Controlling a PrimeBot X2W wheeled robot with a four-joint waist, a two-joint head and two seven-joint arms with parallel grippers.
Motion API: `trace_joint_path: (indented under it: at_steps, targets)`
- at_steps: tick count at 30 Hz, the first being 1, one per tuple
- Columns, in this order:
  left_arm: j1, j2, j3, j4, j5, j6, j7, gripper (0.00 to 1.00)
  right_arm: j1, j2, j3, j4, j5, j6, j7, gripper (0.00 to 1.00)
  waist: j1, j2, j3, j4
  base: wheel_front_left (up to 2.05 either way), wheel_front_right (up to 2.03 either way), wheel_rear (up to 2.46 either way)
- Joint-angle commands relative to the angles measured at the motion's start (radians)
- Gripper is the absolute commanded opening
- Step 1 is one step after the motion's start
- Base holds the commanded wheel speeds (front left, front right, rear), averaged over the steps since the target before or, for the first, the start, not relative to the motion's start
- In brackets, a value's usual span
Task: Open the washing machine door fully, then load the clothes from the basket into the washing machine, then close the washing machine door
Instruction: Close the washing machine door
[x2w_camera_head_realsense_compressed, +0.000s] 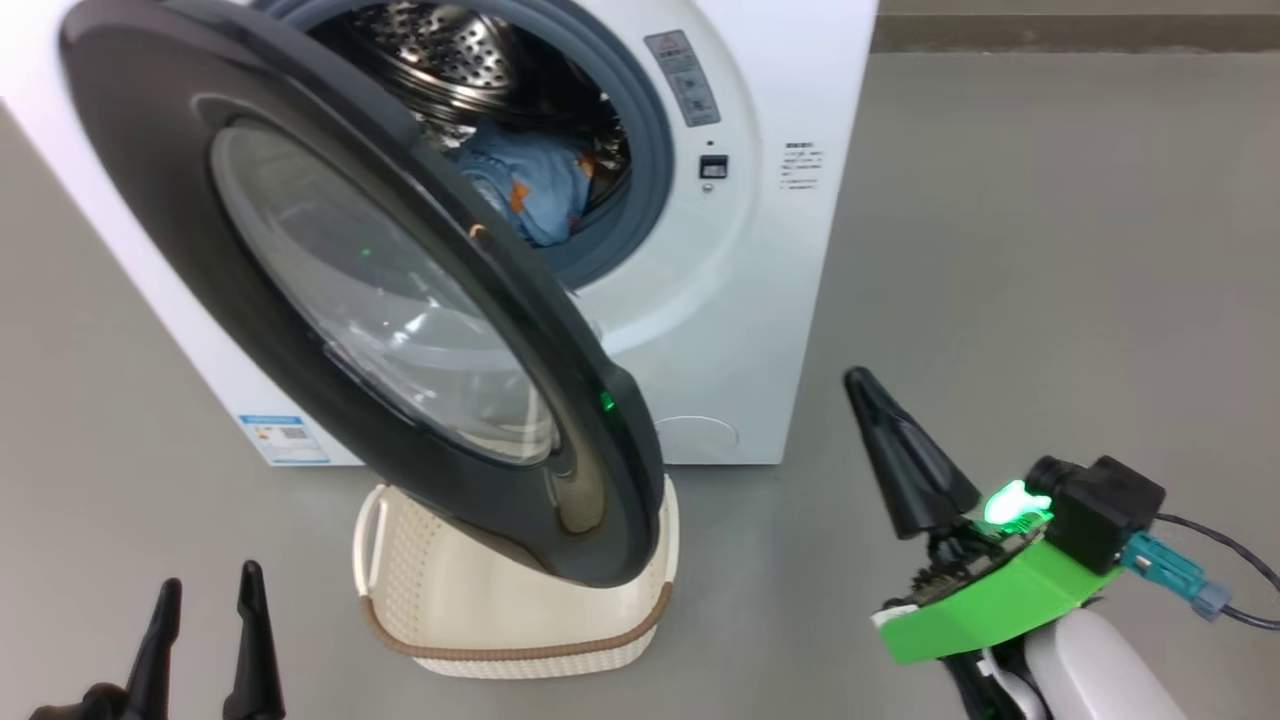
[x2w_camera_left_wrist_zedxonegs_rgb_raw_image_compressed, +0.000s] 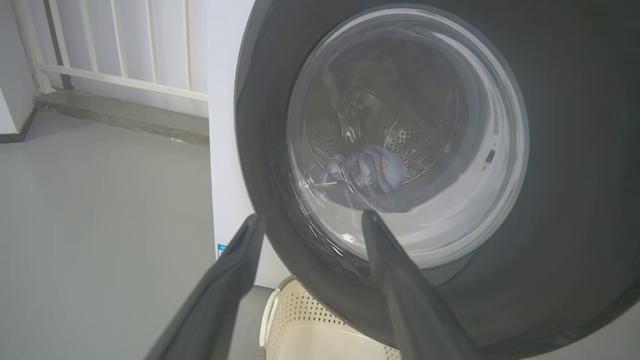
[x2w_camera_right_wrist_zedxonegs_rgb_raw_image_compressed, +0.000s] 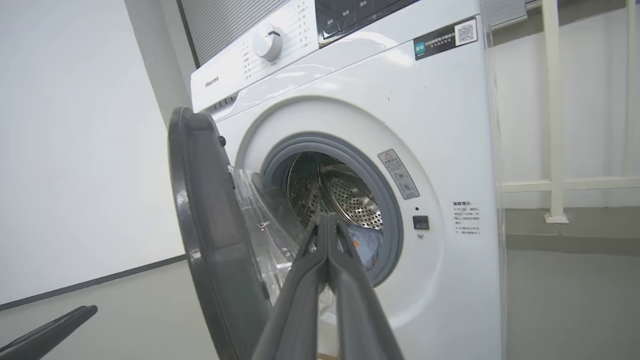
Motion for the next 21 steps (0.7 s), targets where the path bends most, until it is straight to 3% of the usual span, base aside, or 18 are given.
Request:
trace_joint_path:
  at_steps: [1, 12, 21]
  targets:
    - [-0.013, 0.007, 0.034, -0.034, 0.016, -0.003, -0.006, 1.00, -0.037, 0.010, 0.034, -0.040, 0.001, 0.002, -0.007, 0.00, 0.0000, 0.0000, -0.005, 0.021, 0.00, 0.00, 0.00]
    - [-0.003, -0.008, 0.025, -0.054, 0.018, -0.003, -0.006, 1.00, -0.066, 0.035, 0.215, -0.112, 0.013, 0.002, -0.007, 0.00, 0.0000, 0.0000, 0.001, 0.072, 0.00, 0.00, 0.00]
    - [-0.013, -0.014, 0.009, -0.049, 0.012, -0.003, -0.006, 1.00, -0.060, 0.046, 0.374, 0.003, 0.055, 0.002, -0.007, 0.00, 0.0000, 0.0000, 0.013, 0.098, 0.00, 0.00, 0.00]
